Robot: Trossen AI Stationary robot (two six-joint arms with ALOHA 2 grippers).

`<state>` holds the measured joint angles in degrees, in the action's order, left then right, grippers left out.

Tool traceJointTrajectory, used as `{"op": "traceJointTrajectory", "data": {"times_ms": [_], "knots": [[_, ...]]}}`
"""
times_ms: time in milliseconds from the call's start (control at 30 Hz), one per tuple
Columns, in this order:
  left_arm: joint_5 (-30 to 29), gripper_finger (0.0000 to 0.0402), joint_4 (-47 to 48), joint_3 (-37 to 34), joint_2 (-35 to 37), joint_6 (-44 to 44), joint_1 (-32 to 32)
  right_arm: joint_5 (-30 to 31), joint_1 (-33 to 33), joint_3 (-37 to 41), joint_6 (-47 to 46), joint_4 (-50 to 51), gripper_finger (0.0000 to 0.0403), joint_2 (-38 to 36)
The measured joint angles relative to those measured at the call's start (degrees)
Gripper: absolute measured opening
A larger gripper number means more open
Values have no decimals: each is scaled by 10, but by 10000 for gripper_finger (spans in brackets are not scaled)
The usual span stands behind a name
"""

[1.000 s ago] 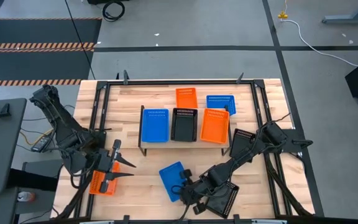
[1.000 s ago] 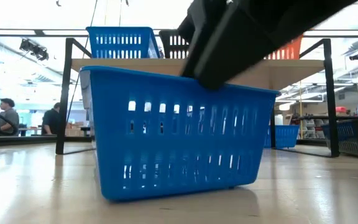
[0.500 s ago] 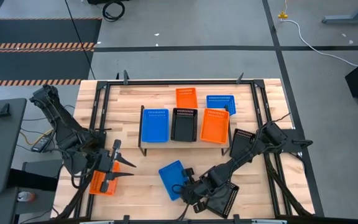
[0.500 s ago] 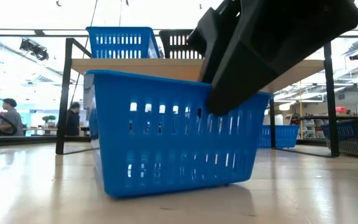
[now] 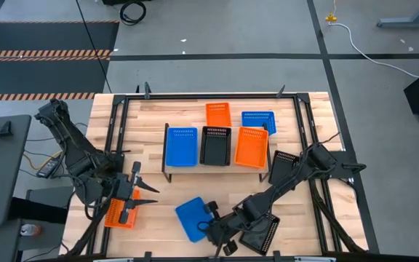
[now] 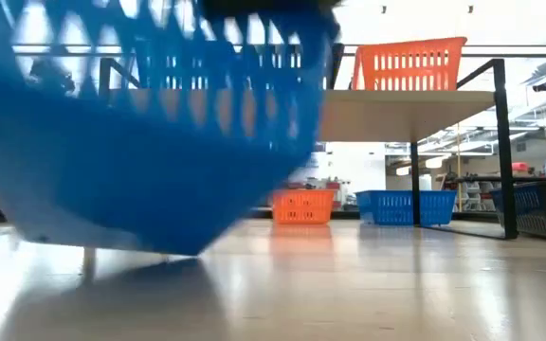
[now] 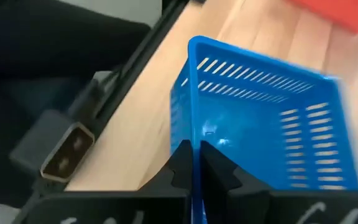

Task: Stack baskets on shelf by color
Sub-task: Stack the bottom blue basket on the blue basket on the shelf

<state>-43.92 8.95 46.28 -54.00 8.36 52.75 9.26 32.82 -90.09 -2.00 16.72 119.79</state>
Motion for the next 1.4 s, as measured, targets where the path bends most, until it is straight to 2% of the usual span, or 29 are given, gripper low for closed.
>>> {"op": "traceJointTrajectory", "data": {"times_ms": [500,733,933,1033,1200,1300,1400], "knots": [[-4,133,4,0,0,0,0,119,13,-252,15,270,15,-2],[-87,133,-8,0,0,-2,0,158,3,-294,-12,333,15,-2],[-153,133,-102,0,-2,-35,0,203,-11,-304,-23,350,21,-2],[-168,133,-173,-1,-10,-95,-3,201,-15,-309,-19,353,17,-2],[-106,133,-312,0,-13,-252,-15,201,-20,-341,-5,358,18,-2],[-88,133,-349,0,-13,-302,-22,201,-22,-376,9,355,18,-2],[-88,133,-335,0,-13,-314,-30,202,-23,-412,20,357,18,-2]]}}
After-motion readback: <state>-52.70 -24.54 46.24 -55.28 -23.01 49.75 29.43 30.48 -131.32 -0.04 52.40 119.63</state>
